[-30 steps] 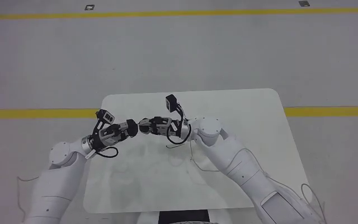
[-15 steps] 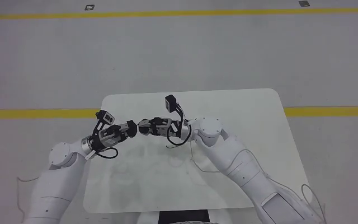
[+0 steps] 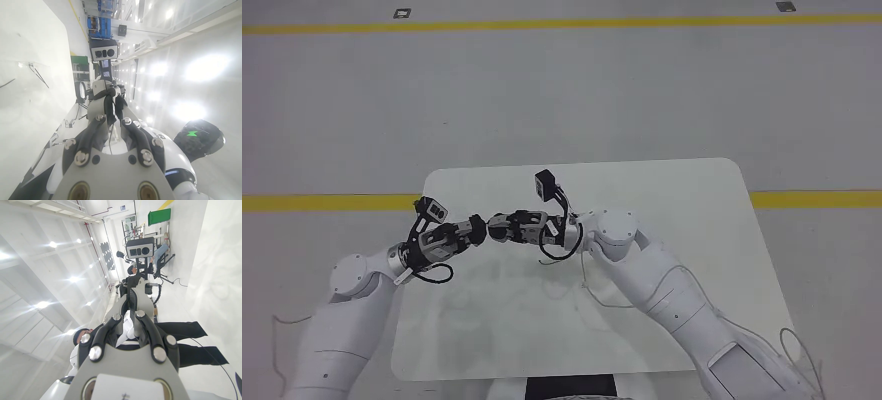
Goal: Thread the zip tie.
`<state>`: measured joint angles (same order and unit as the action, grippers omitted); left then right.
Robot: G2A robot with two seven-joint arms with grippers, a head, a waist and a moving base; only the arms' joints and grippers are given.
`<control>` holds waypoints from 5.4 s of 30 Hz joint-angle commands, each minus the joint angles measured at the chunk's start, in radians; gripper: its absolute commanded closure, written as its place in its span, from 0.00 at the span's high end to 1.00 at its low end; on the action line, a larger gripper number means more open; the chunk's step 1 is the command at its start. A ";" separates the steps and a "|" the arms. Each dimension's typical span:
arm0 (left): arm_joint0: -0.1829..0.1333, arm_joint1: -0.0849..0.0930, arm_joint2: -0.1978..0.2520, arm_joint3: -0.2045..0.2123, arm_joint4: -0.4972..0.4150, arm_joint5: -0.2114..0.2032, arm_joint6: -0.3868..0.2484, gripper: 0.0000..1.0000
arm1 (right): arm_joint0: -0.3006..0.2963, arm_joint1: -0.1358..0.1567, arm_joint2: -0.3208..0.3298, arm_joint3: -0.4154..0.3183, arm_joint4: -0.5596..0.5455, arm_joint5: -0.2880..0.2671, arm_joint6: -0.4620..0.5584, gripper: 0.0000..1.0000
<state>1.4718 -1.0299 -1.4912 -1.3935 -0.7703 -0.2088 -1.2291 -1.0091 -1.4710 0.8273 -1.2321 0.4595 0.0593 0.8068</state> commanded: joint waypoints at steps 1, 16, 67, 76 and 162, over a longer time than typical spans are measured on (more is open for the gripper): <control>-0.001 0.001 0.001 0.001 0.000 0.000 0.001 0.04 | 0.000 0.000 0.000 0.001 0.001 0.000 -0.001 0.00; -0.019 0.005 0.016 0.025 0.000 -0.008 0.001 0.00 | -0.002 0.005 0.030 0.011 0.000 -0.005 -0.016 1.00; -0.005 0.025 -0.043 0.027 -0.058 -0.004 -0.062 0.00 | -0.030 0.156 0.182 -0.308 -0.691 0.281 0.324 1.00; -0.005 0.025 -0.043 0.027 -0.058 -0.004 -0.062 0.00 | 0.011 0.170 0.152 -0.332 -0.930 0.281 0.558 1.00; -0.005 0.025 -0.043 0.027 -0.058 -0.004 -0.062 0.00 | 0.129 0.178 -0.143 -0.171 -1.382 0.121 0.583 0.33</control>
<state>1.4670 -1.0050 -1.5343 -1.3666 -0.8285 -0.2124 -1.2914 -0.8808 -1.2937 0.6866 -1.4034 -0.9217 0.1822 1.3900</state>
